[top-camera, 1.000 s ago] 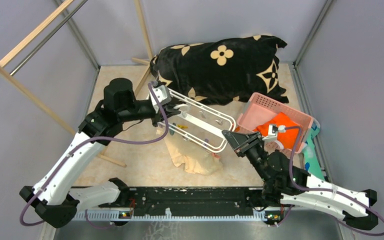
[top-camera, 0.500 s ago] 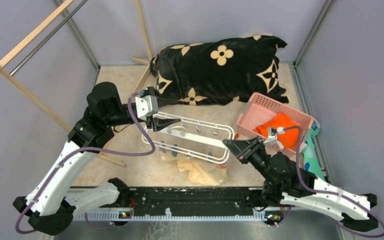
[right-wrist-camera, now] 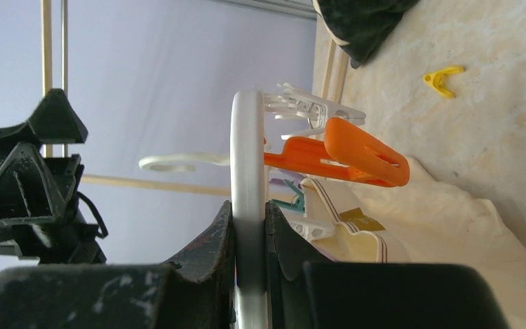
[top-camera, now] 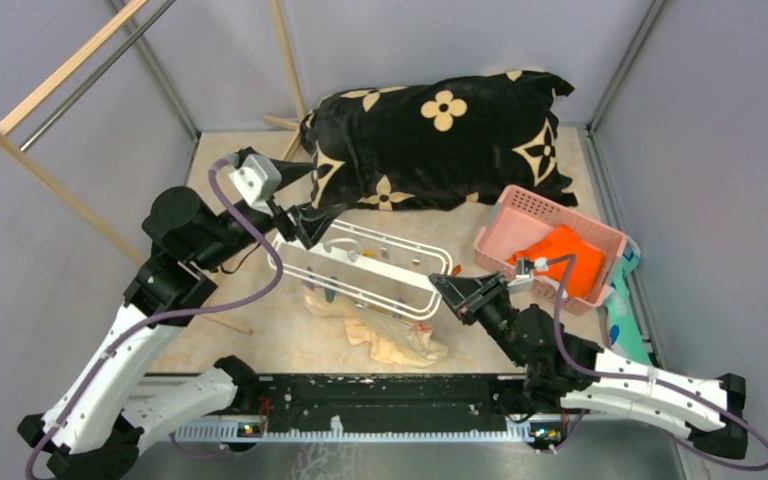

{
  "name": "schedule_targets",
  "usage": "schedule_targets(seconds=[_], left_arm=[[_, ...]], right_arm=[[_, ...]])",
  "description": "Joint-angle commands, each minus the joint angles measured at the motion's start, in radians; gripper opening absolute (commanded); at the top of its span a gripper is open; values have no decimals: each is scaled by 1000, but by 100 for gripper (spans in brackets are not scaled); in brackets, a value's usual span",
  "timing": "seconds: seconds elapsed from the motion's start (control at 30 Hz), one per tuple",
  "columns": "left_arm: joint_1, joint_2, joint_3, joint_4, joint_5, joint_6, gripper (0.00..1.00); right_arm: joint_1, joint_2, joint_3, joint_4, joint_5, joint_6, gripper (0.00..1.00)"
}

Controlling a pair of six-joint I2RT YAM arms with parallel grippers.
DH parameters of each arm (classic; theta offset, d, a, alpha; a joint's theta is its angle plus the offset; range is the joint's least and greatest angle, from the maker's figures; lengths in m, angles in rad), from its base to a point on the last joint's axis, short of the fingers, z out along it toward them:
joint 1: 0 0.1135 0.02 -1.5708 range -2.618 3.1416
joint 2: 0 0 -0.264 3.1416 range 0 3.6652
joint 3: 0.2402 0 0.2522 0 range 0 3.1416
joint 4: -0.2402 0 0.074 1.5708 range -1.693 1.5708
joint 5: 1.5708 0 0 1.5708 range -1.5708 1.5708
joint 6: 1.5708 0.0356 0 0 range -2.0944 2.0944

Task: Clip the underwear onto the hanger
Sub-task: Pick up the hanger at the center of the board.

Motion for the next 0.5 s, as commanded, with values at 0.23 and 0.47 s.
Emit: schedule_targets(seconds=[0.23,0.47], left_arm=[[-2,-113,60,-58,-361,-313,87],[-4,-191,69,-112,-478,-544,83]], right_arm=[[-16,395,126,894,137,-29,0],[-125,597,310,936,97,62,0]])
